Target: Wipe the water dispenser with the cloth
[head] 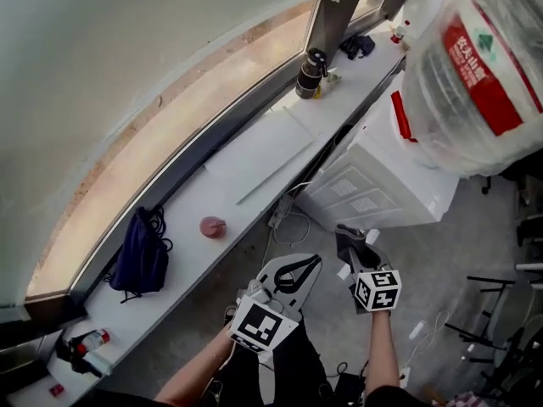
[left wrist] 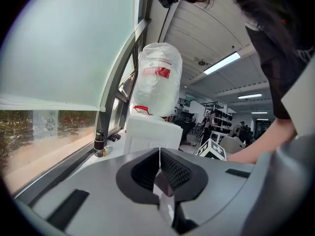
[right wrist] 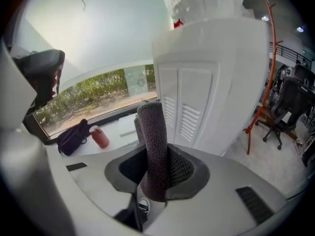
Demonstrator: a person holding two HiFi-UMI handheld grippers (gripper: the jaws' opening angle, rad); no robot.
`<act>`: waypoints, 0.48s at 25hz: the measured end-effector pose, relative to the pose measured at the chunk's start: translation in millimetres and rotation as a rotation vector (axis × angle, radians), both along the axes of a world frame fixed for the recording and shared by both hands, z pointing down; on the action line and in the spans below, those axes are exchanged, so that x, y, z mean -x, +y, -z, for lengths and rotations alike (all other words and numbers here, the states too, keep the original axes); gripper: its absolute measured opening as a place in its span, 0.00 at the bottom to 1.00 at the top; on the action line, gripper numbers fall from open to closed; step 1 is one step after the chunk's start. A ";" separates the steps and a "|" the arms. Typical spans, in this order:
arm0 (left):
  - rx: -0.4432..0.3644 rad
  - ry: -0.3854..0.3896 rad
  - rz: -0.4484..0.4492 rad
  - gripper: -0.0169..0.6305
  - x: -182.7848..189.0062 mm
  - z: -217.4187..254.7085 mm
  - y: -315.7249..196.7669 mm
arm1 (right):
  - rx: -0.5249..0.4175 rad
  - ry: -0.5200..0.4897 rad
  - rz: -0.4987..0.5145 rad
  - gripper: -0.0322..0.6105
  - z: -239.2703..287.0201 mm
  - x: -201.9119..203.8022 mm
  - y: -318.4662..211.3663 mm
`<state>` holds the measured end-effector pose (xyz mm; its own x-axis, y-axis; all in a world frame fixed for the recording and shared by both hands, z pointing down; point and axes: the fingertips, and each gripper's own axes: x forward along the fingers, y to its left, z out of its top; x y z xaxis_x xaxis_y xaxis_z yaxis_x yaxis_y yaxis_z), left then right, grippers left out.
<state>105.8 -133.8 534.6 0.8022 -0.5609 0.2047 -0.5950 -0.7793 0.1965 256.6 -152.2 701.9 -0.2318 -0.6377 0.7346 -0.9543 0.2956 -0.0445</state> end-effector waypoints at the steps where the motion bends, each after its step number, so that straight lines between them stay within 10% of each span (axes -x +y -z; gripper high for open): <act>1: 0.005 0.004 0.002 0.06 3.2 12.2 3.2 | -0.006 -0.011 -0.002 0.21 18.6 4.2 4.4; 12: -0.035 0.015 0.028 0.06 34.4 124.4 39.0 | -0.103 -0.096 -0.052 0.21 169.4 39.3 46.1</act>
<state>71.4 -94.8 410.2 0.7888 -0.5898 0.1728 -0.6140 -0.7688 0.1787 217.3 -106.0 532.5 -0.2624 -0.7218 0.6404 -0.9613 0.2534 -0.1083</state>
